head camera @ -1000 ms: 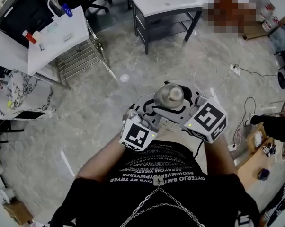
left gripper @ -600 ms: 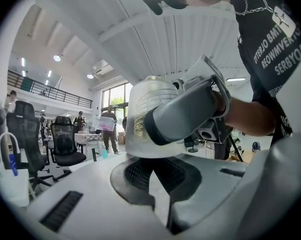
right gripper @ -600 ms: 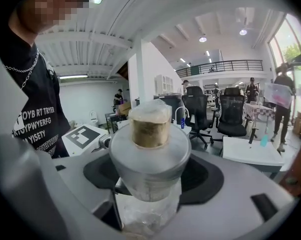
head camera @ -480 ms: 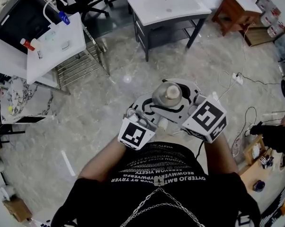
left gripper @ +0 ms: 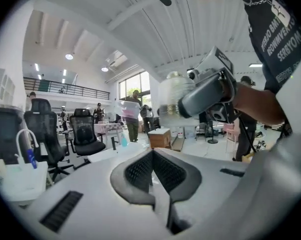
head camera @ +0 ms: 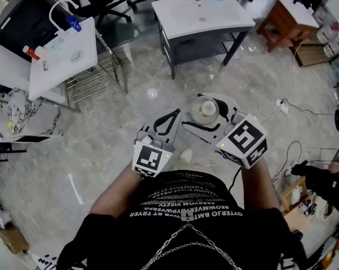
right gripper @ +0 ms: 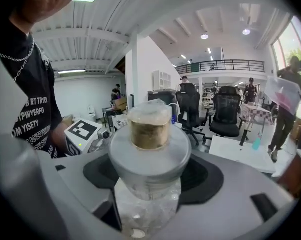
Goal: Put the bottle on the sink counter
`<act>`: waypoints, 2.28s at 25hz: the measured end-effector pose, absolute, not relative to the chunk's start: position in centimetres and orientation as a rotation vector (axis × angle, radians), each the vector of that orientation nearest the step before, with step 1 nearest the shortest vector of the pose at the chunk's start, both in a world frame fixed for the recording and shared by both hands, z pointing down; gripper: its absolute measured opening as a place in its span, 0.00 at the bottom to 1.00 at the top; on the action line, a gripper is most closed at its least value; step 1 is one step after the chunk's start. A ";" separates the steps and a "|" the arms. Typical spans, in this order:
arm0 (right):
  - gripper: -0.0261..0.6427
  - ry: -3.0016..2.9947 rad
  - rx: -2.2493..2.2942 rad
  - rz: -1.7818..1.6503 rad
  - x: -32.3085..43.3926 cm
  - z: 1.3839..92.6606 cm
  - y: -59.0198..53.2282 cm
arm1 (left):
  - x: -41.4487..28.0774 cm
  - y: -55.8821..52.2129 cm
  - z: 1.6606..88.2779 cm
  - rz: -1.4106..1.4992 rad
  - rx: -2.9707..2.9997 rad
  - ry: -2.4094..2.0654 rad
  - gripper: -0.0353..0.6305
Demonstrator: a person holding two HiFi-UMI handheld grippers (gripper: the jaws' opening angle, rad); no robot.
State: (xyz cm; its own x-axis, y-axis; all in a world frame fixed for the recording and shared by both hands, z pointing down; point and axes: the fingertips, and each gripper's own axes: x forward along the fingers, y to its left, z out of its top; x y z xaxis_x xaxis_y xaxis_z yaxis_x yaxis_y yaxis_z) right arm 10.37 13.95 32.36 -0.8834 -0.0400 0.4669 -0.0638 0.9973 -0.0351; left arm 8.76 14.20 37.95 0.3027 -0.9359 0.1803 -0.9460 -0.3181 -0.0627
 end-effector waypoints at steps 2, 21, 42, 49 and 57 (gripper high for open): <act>0.53 -2.644 0.082 0.066 11.4 33.0 12.3 | 6.9 13.2 37.8 0.307 2.405 -1.888 0.06; 0.53 -2.612 0.187 0.094 13.5 35.2 3.3 | -0.7 8.7 33.2 0.339 2.236 -2.126 0.06; 0.53 -2.585 0.280 0.151 4.4 35.7 -10.3 | -8.6 -6.9 33.3 0.328 2.388 -2.002 0.06; 0.53 -2.574 0.317 0.162 0.5 35.7 -13.8 | -12.8 -10.6 33.1 0.315 2.413 -1.971 0.06; 0.53 -2.559 0.366 0.155 -4.0 35.9 -16.4 | -17.3 -13.5 33.7 0.308 2.451 -1.932 0.06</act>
